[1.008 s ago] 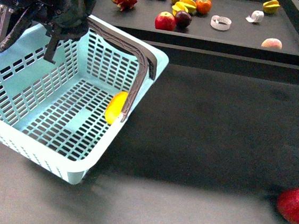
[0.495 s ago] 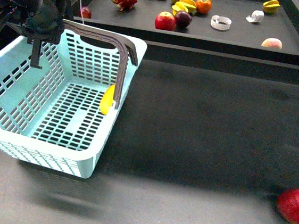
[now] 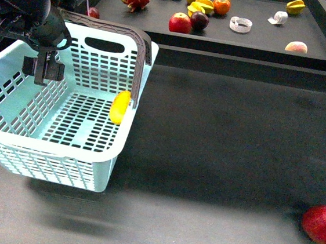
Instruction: Pick mango with right arm and hold basket with left
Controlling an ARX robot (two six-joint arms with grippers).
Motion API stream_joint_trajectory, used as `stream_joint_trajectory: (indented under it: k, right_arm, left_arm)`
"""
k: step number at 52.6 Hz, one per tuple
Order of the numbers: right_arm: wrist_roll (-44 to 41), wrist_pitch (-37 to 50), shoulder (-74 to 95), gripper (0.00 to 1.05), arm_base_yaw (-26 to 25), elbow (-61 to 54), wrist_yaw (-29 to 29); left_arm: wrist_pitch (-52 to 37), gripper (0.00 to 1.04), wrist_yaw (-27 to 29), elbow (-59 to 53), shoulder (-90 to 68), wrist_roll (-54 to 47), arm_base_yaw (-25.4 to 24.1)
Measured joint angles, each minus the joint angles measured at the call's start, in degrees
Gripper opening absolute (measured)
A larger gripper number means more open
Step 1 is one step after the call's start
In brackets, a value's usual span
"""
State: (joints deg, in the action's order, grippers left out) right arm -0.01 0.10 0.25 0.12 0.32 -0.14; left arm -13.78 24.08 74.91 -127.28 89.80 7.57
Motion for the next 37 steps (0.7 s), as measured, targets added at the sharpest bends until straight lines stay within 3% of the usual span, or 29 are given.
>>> stream_joint_trajectory:
  k: [37]
  right_arm:
    - [0.0,0.0,0.0,0.96,0.0,0.0,0.0]
  left_arm:
    - [-0.9,0.96,-0.3,-1.4,0.5,-0.1,-0.3]
